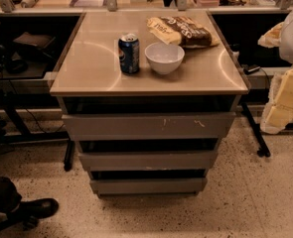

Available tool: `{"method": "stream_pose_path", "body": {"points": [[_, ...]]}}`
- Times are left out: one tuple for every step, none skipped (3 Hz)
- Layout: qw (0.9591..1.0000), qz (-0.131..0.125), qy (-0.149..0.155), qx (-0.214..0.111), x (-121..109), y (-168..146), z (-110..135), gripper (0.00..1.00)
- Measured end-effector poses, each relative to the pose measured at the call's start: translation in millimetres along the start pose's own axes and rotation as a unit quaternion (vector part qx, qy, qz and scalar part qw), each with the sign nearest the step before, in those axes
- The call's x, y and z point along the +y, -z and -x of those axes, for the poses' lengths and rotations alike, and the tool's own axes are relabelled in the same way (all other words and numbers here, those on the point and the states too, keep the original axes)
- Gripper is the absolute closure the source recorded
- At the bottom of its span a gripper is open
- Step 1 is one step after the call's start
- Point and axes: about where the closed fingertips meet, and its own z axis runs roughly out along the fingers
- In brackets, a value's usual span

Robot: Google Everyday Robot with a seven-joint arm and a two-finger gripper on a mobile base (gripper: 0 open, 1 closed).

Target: Open bottom drawer

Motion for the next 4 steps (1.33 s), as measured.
{"method": "stream_pose_path", "body": {"points": [[1.0,-0.005,-0.001,0.002,2,-10,4,0.0],[0.9998,0.013,0.002,-0.018,18,-61,14,0.0],[0.9967,0.053,-0.011,-0.06,54,-139,16,0.0],[0.9904,0.093,-0.044,-0.092,121,-242,15,0.0]]}}
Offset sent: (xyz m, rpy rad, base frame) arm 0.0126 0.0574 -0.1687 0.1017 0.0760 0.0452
